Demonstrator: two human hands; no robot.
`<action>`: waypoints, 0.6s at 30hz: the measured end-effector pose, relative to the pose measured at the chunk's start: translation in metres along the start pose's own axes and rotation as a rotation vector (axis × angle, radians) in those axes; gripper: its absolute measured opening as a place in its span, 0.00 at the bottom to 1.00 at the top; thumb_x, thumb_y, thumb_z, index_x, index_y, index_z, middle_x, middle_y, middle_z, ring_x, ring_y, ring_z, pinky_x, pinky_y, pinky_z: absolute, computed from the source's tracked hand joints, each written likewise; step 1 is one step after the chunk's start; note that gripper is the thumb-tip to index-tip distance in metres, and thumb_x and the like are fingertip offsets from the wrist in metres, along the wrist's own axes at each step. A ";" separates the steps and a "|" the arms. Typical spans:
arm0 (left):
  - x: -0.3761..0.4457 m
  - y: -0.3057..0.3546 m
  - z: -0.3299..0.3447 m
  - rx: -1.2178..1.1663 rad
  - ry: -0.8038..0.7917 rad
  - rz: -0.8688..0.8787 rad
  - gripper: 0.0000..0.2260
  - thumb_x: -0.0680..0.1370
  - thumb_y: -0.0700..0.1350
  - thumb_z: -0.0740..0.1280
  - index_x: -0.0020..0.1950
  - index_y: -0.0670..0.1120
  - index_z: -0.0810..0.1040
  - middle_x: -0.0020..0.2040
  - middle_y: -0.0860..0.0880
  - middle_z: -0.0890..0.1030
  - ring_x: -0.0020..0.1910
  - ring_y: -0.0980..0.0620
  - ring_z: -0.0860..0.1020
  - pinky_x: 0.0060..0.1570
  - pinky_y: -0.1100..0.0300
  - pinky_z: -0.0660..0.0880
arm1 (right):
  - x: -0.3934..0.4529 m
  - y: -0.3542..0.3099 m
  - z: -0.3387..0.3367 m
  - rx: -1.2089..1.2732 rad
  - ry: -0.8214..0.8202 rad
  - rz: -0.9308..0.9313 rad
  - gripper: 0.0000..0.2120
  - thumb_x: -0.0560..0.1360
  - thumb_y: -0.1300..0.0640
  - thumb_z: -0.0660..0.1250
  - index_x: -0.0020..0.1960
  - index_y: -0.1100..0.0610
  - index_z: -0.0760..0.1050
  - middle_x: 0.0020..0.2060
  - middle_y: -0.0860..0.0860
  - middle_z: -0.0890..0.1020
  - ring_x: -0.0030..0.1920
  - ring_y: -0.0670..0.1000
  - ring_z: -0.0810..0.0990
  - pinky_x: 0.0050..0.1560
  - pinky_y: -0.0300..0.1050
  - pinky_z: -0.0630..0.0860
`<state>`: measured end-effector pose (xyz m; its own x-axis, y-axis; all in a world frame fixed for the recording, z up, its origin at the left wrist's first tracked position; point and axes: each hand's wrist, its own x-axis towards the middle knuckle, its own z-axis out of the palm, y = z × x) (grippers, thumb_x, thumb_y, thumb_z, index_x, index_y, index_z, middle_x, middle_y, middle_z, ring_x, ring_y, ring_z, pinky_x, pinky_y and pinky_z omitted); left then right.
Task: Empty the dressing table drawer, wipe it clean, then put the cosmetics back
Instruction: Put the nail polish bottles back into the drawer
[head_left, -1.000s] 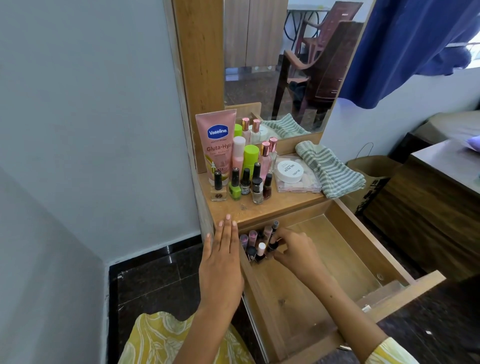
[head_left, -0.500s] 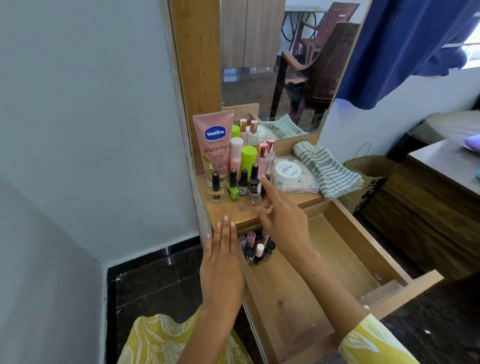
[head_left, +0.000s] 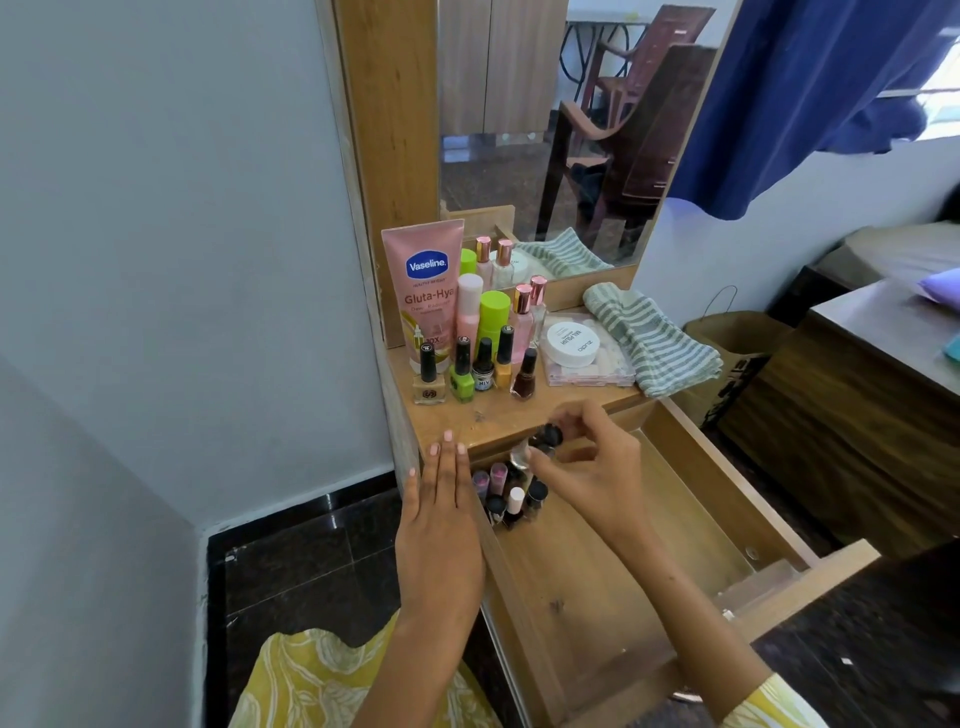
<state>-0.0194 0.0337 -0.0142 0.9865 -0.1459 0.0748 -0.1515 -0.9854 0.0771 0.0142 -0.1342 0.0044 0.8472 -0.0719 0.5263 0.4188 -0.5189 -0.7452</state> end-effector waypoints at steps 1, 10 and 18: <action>0.000 0.000 0.000 -0.001 0.003 0.000 0.28 0.83 0.41 0.48 0.73 0.41 0.30 0.73 0.43 0.28 0.73 0.46 0.32 0.67 0.51 0.30 | -0.003 0.003 -0.006 -0.041 -0.020 0.007 0.12 0.66 0.54 0.74 0.47 0.52 0.75 0.40 0.42 0.79 0.40 0.47 0.80 0.35 0.47 0.79; -0.001 -0.001 0.002 0.023 0.011 0.005 0.30 0.83 0.40 0.49 0.71 0.41 0.27 0.71 0.42 0.26 0.71 0.45 0.29 0.67 0.51 0.30 | -0.012 0.032 -0.018 -0.563 -0.387 0.322 0.11 0.66 0.56 0.73 0.45 0.49 0.74 0.41 0.43 0.79 0.43 0.46 0.78 0.43 0.44 0.76; -0.001 -0.001 0.002 0.036 0.003 0.008 0.30 0.83 0.41 0.49 0.71 0.41 0.26 0.71 0.42 0.26 0.71 0.45 0.29 0.67 0.51 0.30 | -0.013 0.040 -0.001 -0.545 -0.488 0.366 0.14 0.66 0.60 0.74 0.50 0.53 0.76 0.45 0.49 0.82 0.47 0.51 0.80 0.49 0.50 0.78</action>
<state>-0.0206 0.0344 -0.0166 0.9850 -0.1534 0.0788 -0.1569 -0.9868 0.0407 0.0199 -0.1553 -0.0315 0.9991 -0.0030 -0.0429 -0.0226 -0.8848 -0.4655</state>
